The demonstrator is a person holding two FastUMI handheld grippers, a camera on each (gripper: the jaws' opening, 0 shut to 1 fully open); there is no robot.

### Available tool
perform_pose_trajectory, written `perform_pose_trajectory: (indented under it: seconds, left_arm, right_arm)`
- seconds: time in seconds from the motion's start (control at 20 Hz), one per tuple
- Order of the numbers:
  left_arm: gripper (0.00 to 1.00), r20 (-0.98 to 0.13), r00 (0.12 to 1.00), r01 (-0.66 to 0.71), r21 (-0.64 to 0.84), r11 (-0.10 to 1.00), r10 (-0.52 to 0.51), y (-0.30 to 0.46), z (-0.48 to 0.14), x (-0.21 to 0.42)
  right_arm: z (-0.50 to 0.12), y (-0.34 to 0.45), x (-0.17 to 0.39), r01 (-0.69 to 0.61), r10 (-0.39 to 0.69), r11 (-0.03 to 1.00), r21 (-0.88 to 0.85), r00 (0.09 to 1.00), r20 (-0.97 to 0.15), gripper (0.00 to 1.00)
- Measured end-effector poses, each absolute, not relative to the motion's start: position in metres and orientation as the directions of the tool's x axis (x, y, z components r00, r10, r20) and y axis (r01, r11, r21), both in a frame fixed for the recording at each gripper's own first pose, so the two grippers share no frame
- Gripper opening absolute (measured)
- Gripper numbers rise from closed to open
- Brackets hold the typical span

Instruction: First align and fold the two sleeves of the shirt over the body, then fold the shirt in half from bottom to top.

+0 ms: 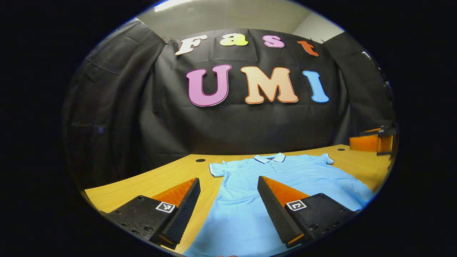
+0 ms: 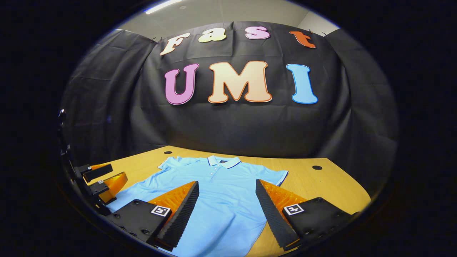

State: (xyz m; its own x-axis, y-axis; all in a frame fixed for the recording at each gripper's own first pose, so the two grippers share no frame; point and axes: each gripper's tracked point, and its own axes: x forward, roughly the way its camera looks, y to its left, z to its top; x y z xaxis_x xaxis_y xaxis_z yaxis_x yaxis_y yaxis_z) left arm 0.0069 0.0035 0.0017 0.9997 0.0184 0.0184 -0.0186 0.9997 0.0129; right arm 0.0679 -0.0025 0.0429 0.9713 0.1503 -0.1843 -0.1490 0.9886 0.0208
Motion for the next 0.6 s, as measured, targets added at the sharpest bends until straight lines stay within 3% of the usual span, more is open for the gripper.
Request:
perform_pose_trajectory:
  seconds: [0.2, 0.45, 0.55, 0.6]
  left_arm:
    - [0.96, 0.017, 1.000, -0.019, 0.011, 1.000, 0.018, 0.004, 0.001, 0.005]
    - [0.96, 0.019, 1.000, -0.018, 0.004, 1.000, 0.018, 0.005, 0.002, 0.005]
    - [0.96, 0.020, 1.000, -0.018, 0.001, 1.000, 0.018, 0.006, 0.002, 0.005]
    - [0.96, 0.019, 1.000, -0.018, 0.000, 1.000, 0.018, 0.006, 0.003, 0.004]
  right_arm:
    - [0.042, -0.029, 0.125, -0.116, 0.131, 0.991, 0.069, 0.944, -0.302, 0.98]
    - [-0.002, -0.064, 0.195, -0.009, 0.086, 0.988, 0.154, 0.861, -0.502, 0.99]
    - [-0.022, -0.082, 0.221, 0.048, 0.043, 0.987, 0.150, 0.834, -0.551, 0.94]
    - [-0.033, -0.090, 0.232, 0.074, 0.017, 0.988, 0.136, 0.820, -0.572, 0.98]
